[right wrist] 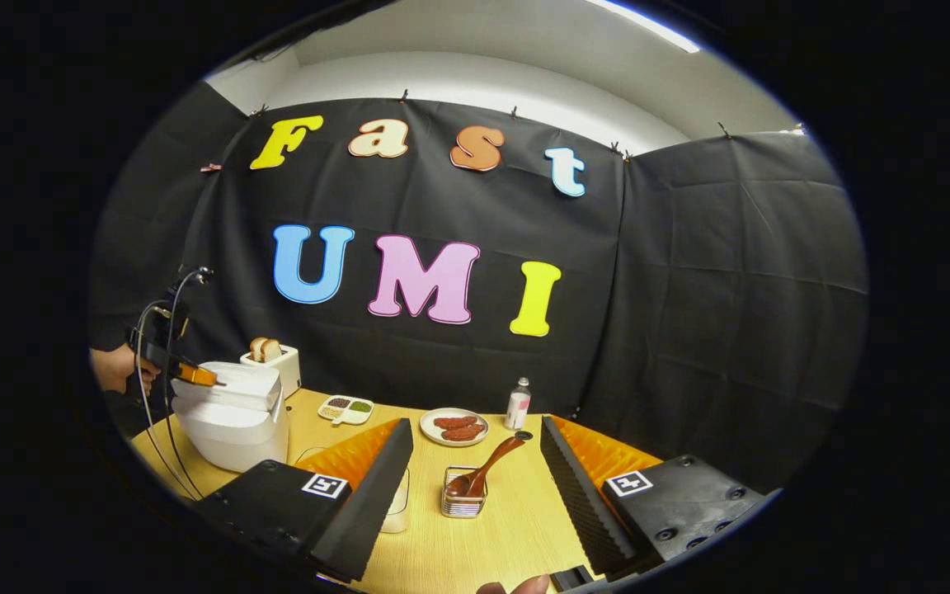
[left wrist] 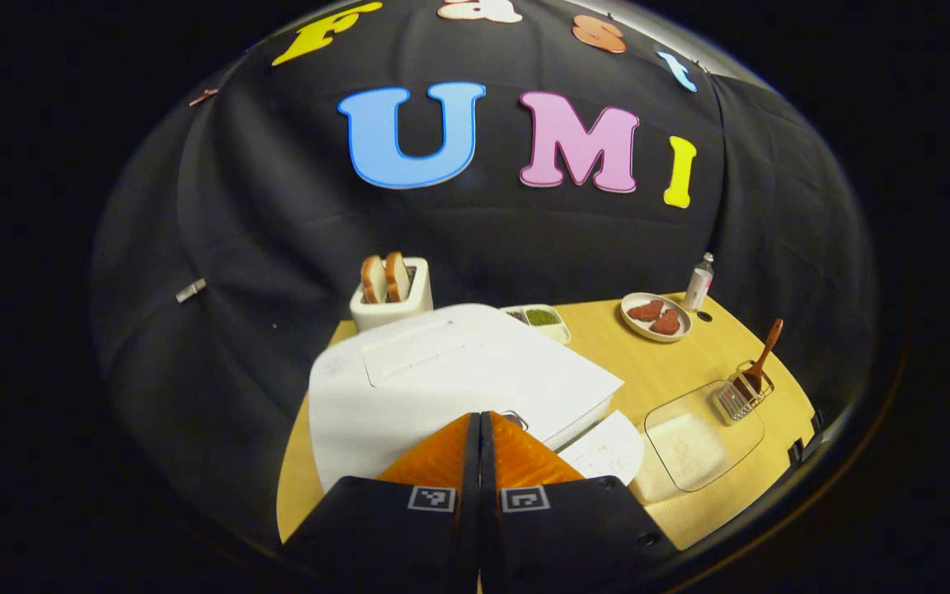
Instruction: Close the left gripper, press the button to open the rice cooker; take a wooden spoon from the chopstick holder with the right hand, scoop a spoonful of rice and pour it into the rice cooker, then put the wooden spoon back into the chopstick holder.
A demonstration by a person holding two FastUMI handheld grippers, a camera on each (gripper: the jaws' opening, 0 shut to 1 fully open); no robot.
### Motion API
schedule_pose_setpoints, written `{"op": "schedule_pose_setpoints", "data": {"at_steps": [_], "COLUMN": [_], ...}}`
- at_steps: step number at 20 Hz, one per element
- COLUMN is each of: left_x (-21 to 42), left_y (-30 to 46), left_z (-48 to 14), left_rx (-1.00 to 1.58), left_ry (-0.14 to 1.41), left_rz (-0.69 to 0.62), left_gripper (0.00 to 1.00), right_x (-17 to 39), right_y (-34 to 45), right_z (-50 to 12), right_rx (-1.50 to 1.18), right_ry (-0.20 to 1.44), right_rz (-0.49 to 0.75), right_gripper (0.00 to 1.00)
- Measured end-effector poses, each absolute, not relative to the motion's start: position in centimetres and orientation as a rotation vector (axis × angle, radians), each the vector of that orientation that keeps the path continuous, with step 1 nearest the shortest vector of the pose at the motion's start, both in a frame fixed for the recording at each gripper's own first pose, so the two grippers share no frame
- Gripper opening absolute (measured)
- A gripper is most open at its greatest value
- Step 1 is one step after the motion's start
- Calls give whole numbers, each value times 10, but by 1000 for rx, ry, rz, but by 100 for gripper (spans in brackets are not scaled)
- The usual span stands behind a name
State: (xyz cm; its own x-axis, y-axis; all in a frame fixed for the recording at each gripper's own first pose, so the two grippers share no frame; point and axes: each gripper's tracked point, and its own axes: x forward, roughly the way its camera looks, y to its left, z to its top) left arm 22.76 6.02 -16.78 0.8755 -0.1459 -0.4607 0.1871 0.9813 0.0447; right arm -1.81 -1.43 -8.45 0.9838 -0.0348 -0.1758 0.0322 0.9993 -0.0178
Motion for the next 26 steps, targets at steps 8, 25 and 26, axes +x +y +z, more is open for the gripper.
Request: {"op": "schedule_pose_setpoints", "data": {"at_steps": [8, 25, 26], "left_x": [230, 52, 45], "left_y": [69, 18, 19], "left_z": [-51, -40, -47], "left_rx": [118, -192, -212], "left_ry": [82, 1, 21], "left_rz": [-37, -199, -185], "left_gripper": [9, 95, 95], "right_x": [-25, -2, 1], "right_y": [-33, -24, -29], "right_z": [-84, -135, -139], "right_rx": [-2, 96, 90], "right_ry": [182, 274, 276], "right_rz": [-72, 15, 8], "right_gripper": [98, 98, 98]}}
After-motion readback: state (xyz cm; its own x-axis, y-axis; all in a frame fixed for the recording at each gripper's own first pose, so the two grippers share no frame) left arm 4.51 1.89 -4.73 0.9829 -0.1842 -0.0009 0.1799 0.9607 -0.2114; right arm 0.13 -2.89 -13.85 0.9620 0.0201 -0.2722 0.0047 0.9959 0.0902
